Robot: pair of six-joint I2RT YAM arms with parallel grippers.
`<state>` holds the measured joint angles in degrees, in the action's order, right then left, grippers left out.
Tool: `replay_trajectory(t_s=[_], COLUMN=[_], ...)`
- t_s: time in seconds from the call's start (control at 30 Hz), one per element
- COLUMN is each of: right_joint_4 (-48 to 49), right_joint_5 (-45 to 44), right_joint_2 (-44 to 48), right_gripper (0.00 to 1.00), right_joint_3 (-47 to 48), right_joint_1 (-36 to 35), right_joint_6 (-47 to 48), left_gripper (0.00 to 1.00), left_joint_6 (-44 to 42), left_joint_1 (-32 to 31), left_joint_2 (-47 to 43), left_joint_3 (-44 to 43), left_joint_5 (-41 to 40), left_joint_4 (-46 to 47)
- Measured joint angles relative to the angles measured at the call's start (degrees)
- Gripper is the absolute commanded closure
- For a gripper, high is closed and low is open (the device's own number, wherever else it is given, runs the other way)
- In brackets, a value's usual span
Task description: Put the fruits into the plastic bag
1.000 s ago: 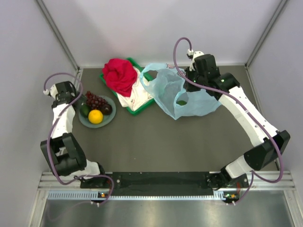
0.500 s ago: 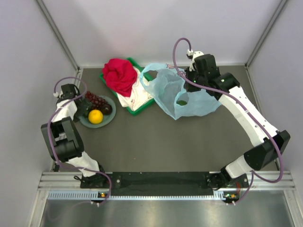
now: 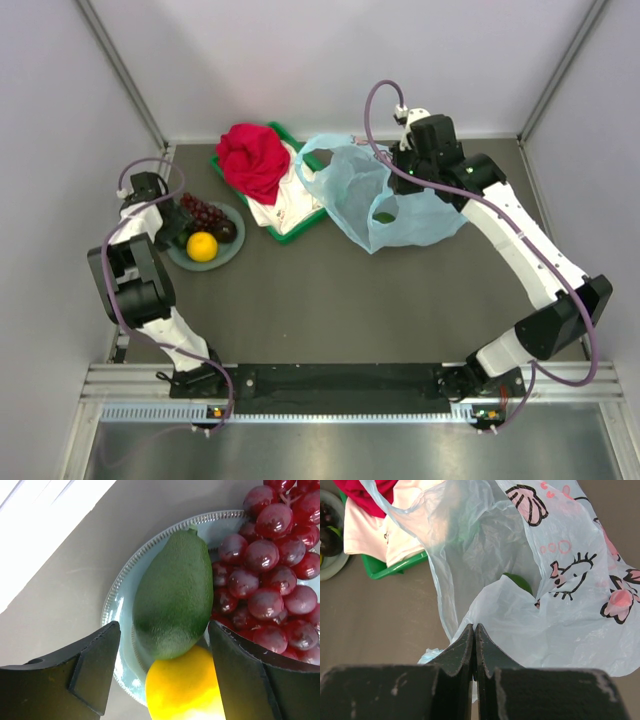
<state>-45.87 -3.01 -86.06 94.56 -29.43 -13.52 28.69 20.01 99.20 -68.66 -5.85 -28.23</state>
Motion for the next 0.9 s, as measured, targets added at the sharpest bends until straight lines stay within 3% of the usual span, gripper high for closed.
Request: replay_trajectory(t_s=[0.43,0.73,0.9], right_joint_4=[-0.7,-0.9,-1.0], right_joint_5=[0.0,0.1,0.1], right_joint_2=[-2.3,-2.8,-3.5], right_gripper=[1.00,1.00,1.00], right_joint_3=[1.6,3.1,3.5], right_joint_1=[0.0,0.0,0.0], right_joint_6=[0.0,0.0,0.0], left_gripper=[0.35,0.60,0.66], left_joint_6=[-1.9,-2.0,-1.9], left_joint_1=[0.2,0.2,0.2], left_joint_2=[3.6,4.4,4.0], left_joint_3=[-2.0,-2.9,-2.9], left_joint_5=[0.0,0.1,-1.2], left_joint_4=[0.2,0.2,0.1])
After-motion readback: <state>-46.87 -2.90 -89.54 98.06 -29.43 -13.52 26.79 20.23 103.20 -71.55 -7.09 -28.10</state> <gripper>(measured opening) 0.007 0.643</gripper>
